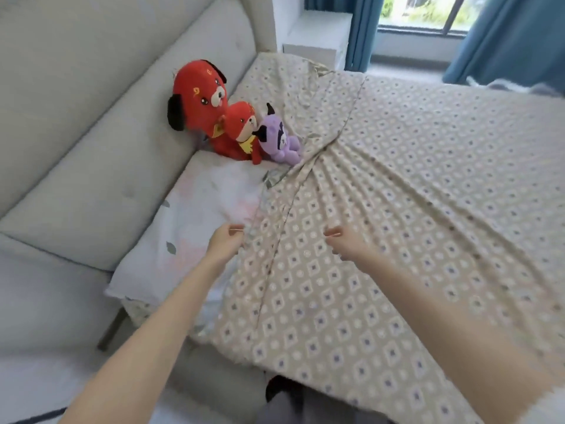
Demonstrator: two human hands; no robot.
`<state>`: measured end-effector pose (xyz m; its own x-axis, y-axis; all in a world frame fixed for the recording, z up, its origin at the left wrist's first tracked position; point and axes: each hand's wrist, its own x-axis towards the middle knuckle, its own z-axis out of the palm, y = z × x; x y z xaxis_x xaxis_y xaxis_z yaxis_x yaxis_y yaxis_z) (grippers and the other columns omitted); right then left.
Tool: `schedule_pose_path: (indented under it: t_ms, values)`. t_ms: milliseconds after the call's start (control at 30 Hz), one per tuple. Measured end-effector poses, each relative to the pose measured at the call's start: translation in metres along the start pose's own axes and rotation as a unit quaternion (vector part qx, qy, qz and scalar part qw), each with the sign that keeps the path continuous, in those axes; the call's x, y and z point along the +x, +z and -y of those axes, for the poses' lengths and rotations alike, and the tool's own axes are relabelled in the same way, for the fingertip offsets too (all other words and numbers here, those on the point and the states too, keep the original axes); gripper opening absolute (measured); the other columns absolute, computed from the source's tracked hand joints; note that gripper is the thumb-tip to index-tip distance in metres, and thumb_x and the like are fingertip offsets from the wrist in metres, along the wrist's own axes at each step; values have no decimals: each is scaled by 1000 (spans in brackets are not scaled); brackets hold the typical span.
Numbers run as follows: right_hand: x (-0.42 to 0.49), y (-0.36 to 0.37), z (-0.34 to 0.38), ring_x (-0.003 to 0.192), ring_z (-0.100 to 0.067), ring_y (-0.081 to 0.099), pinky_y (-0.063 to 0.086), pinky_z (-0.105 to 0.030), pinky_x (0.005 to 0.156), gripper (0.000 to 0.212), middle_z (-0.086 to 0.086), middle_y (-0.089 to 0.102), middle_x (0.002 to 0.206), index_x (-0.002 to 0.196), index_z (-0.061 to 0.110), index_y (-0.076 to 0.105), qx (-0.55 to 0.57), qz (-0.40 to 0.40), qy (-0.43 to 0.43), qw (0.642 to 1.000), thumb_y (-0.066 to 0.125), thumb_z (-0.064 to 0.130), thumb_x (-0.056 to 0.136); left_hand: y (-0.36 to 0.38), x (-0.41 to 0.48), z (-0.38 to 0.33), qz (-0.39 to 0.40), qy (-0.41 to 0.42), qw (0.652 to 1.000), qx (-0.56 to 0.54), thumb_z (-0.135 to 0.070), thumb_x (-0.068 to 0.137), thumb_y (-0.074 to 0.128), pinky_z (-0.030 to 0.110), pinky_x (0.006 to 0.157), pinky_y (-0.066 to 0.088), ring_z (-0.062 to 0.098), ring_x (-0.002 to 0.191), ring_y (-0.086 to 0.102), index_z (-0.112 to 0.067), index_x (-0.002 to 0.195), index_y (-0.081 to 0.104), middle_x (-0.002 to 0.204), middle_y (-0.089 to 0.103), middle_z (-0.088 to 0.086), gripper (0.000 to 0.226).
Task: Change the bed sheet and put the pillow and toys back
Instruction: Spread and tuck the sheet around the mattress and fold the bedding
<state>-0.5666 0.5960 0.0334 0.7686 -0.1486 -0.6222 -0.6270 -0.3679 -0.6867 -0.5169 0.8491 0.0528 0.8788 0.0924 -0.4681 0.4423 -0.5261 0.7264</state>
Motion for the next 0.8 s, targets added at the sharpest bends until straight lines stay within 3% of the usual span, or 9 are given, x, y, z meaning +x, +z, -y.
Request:
schedule_pose_path:
  t_ms: [133,267,367,467,600,700,733,767,800]
  values:
    - [8,22,12,78,-19,49,37,-25,58,37,-20,60,120,127,12,55,10,-16,40,999,44,11,92,-24,30,-1,41,7,999,19,-9,94,44,38,84,50,23,92,59,-11,115,55,110,58,6,24]
    - [19,28,18,77,-16,52,39,-23,60,34,-5,58,104,125,12,56,16,-36,53,998,45,12,93,-31,48,0,58,4,998,10,-7,95,42,31,69,43,23,87,56,-9,116,55,109,57,7,24]
    - [27,33,23,82,-18,53,40,-24,62,33,-3,57,104,123,14,56,8,-33,48,998,44,12,93,-36,54,3,59,6,998,9,-7,95,41,26,61,41,22,87,55,-8,119,55,110,56,8,27]
    - [32,41,26,79,-19,52,40,-28,64,32,-5,59,108,122,15,56,2,-23,51,998,44,13,92,-38,57,10,63,11,998,21,-7,95,40,27,63,43,23,87,55,-9,119,54,111,56,7,28]
    - [38,56,26,77,-19,49,36,-26,59,34,-4,56,97,123,13,55,17,-15,73,997,43,11,91,-39,71,19,78,15,996,39,-6,94,40,31,69,45,24,88,56,-9,119,55,112,57,8,29]
    - [44,69,23,66,-17,39,29,-25,55,38,-9,46,86,122,-7,53,17,-13,91,996,42,6,89,-39,88,25,105,15,993,54,-9,94,42,34,73,47,25,92,58,-12,118,55,113,57,6,28]
    - [48,74,23,61,-15,32,25,-24,53,40,-1,37,87,122,-15,48,22,-26,94,995,41,3,87,-39,97,27,118,14,991,62,-10,94,42,34,73,47,25,90,58,-12,118,55,112,57,5,28]
    - [52,78,22,60,-14,29,22,-23,52,41,-18,45,76,120,-18,45,25,-40,98,994,41,2,85,-38,105,30,129,12,989,67,-10,94,42,34,70,46,25,87,57,-12,119,55,111,57,4,28]
    - [57,85,22,61,-14,29,21,-23,52,41,-31,56,86,120,-18,45,31,-52,106,993,41,2,85,-38,113,32,143,11,987,73,-10,95,41,33,66,45,24,83,55,-12,120,54,110,57,4,29]
